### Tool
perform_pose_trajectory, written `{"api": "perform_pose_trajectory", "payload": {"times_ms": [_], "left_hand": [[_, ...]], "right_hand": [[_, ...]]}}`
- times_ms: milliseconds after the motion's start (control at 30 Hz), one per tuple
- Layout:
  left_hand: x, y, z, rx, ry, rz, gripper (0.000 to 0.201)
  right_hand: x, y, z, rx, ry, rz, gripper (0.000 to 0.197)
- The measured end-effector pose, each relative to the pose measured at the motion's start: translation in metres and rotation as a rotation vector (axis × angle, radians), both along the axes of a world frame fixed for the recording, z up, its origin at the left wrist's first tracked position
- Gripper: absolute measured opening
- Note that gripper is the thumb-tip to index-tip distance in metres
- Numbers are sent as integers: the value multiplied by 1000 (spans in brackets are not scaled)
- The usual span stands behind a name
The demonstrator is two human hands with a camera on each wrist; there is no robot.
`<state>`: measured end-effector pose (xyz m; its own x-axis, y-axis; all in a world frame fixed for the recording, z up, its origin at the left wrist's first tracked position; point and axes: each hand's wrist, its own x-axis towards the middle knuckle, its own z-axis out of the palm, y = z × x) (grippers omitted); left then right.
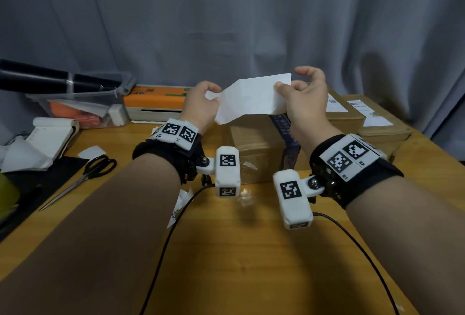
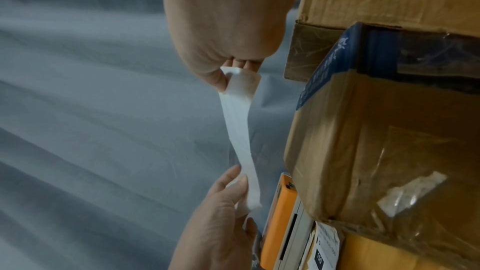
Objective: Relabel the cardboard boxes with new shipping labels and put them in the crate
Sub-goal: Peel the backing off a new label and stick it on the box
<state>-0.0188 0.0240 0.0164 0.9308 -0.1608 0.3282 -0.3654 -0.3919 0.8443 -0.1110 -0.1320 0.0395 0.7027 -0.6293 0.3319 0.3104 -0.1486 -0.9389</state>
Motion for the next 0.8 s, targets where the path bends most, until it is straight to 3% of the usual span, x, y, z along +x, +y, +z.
{"api": "perform_pose_trajectory", "payload": {"times_ms": [133,367,600,700,800], "left_hand": [[1,4,-1,-5,32,-22,29],[-5,14,14,69,37,-115,22],[-4,13,24,149,43,-143,19],[-4,11,22,75,171,-149,20],[-4,8,18,-134,288,-131,13]], "right_hand": [[0,-6,1,4,-9,6,35],[-4,-17,10,-169,27,54,31],[-4,-18,17,-191,13,68,32],[-5,-18,15,-188,8,62,32],[-7,-17,12,-148,15,56,33]]}}
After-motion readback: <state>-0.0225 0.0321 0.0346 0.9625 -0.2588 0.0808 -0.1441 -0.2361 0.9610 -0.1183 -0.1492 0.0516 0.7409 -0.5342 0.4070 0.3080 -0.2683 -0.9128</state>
